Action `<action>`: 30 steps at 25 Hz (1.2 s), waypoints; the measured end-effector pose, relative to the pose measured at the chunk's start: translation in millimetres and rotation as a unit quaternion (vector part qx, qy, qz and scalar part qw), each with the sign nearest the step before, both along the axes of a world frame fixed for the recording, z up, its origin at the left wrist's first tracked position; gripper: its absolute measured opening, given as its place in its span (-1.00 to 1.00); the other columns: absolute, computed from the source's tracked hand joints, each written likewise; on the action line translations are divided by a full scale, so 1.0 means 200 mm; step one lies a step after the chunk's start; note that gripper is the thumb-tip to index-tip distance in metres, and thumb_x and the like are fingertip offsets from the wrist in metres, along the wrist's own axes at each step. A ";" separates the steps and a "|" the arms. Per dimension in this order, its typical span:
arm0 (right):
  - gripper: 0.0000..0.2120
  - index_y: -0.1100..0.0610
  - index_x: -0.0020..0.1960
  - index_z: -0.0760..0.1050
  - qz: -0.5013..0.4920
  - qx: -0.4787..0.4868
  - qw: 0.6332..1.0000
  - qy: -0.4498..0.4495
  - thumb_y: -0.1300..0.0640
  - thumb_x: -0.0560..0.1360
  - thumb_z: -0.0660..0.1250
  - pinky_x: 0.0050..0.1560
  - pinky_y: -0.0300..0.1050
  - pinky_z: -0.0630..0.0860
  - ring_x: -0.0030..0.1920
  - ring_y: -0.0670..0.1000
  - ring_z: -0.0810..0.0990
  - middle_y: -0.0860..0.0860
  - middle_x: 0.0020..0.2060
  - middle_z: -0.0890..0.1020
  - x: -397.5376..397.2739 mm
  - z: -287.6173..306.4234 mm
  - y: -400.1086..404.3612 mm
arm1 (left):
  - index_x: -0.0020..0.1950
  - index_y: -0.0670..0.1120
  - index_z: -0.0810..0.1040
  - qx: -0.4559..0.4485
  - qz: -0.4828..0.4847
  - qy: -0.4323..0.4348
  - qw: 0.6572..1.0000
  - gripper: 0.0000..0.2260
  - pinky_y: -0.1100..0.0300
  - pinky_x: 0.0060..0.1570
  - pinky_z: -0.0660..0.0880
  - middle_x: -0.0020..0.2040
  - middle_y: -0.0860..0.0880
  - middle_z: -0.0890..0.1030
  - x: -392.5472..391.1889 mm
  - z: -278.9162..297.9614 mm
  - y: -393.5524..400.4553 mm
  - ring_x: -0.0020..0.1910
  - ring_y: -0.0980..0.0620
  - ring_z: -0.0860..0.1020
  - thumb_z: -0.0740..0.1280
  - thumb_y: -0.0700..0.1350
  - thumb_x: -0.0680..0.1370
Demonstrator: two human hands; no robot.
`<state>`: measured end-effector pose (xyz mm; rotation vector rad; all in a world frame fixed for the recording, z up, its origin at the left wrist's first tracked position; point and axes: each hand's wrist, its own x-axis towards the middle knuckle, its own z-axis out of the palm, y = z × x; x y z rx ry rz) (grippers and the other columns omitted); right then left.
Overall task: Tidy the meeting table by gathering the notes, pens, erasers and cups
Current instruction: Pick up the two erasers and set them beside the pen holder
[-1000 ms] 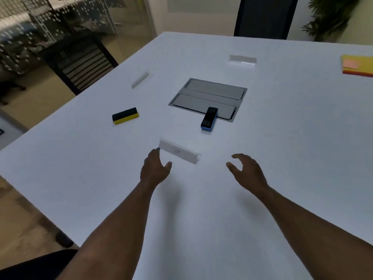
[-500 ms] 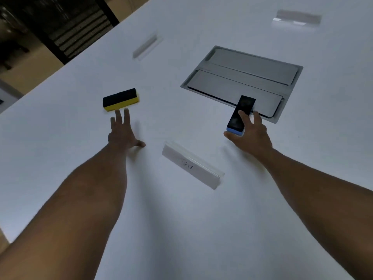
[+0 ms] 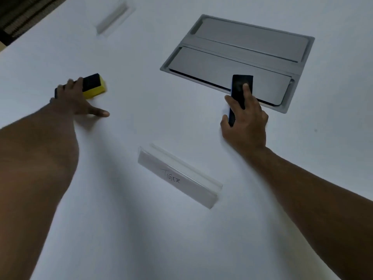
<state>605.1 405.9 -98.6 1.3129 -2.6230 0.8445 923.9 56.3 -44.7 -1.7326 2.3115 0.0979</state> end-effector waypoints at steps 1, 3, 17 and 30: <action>-0.51 -0.03 0.38 0.41 -0.001 0.000 1.000 0.007 0.00 0.45 0.28 0.28 0.15 0.29 0.44 0.15 0.30 0.08 0.53 0.21 0.00 -0.01 0.00 | 0.50 0.02 0.07 -0.003 -0.001 0.012 1.000 0.30 -0.35 0.33 0.26 0.44 -0.22 0.26 0.01 -0.03 -0.01 0.44 -0.35 0.22 0.45 0.53 -0.09; -0.46 -0.03 0.42 0.36 0.003 0.003 1.000 0.010 0.02 0.45 0.28 0.29 0.13 0.30 0.44 0.15 0.30 0.08 0.53 0.19 0.00 -0.02 0.01 | 0.48 0.07 0.11 -0.014 0.020 0.036 0.999 0.17 -0.32 0.32 0.29 0.43 -0.22 0.28 0.03 -0.06 0.02 0.43 -0.32 0.24 0.52 0.44 0.02; -0.38 0.05 0.35 0.27 -0.061 0.013 0.959 -0.277 0.16 0.36 0.44 -0.05 -0.11 0.38 0.03 0.06 0.46 0.04 0.18 0.40 0.08 0.47 0.83 | 0.54 0.00 0.12 0.023 0.194 0.351 0.916 -0.22 -0.14 0.19 0.43 0.26 -0.18 0.54 0.37 0.15 1.13 0.24 -0.28 0.48 0.47 -0.07 0.43; -0.61 0.16 -0.08 0.49 -0.325 -0.238 0.729 -0.553 -0.06 0.28 0.53 -0.19 -0.11 0.46 -0.11 0.06 0.54 0.09 -0.13 0.58 0.62 0.75 2.47 | 0.26 0.12 0.31 0.348 0.050 0.526 0.774 -0.60 0.14 -0.15 0.55 0.09 -0.06 0.59 -0.24 0.40 2.93 -0.05 0.01 0.60 0.42 -0.03 0.52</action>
